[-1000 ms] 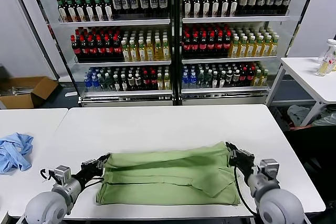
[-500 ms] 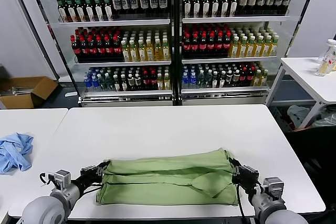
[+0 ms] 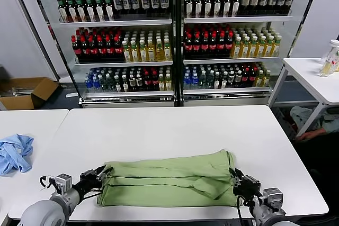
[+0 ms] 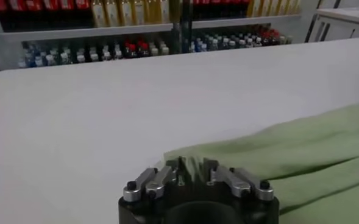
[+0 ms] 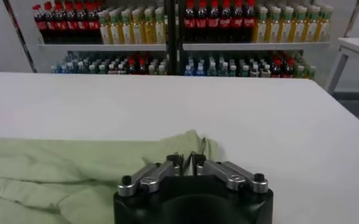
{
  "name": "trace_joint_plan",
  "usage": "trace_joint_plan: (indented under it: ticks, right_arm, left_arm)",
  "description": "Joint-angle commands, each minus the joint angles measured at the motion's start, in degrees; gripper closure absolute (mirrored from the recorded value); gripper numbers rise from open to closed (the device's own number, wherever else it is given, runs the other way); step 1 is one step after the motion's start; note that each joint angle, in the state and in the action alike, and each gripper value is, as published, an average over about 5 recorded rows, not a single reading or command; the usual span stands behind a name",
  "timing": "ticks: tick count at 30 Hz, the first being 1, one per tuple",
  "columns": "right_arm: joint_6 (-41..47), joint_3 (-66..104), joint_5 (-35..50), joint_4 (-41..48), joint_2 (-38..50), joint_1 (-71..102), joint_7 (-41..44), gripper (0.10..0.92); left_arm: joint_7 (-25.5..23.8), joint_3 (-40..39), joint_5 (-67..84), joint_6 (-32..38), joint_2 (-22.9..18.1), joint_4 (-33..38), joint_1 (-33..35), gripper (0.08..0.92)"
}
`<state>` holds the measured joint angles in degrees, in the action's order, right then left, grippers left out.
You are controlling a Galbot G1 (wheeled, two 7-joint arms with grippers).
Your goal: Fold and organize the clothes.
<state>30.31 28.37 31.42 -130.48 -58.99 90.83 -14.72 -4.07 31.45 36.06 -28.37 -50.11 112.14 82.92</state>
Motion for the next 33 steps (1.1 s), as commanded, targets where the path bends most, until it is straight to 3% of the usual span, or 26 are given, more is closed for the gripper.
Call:
trace_joint_plan:
  ticks: [1, 6, 11, 18, 23, 33]
  right_arm:
    - [-0.14, 2.19, -1.79, -1.45, -0.70, 1.10, 0.06, 0.658]
    - [-0.13, 2.89, -2.72, -2.93, -1.21, 1.41, 0.03, 0.519]
    - [-0.13, 2.37, -3.99, -3.65, -1.28, 1.36, 0.08, 0.372]
    - [-0.21, 2.01, -5.12, -3.85, -1.58, 1.81, 0.12, 0.216]
    - [-0.31, 1.96, -5.53, -3.88, -1.53, 1.92, 0.16, 0.203]
    - [-0.48, 1.86, -5.79, -3.60, -1.56, 1.76, 0.22, 0.203]
  left_arm:
    - [8.80, 1.62, -3.52, 1.89, -3.44, 6.18, 2.43, 0.515]
    - [17.78, -0.49, -4.93, 0.70, -8.55, 9.76, 5.33, 0.376]
    - [23.11, -3.47, -5.91, -0.85, -12.79, 10.25, 6.30, 0.233]
    - [26.59, -5.92, -3.46, -1.51, -15.83, 7.88, 4.58, 0.178]
    - [27.31, -7.32, -2.98, 0.23, -17.02, 5.04, 3.47, 0.218]
    - [28.13, -8.60, -3.02, 0.31, -18.02, 4.52, 3.44, 0.502]
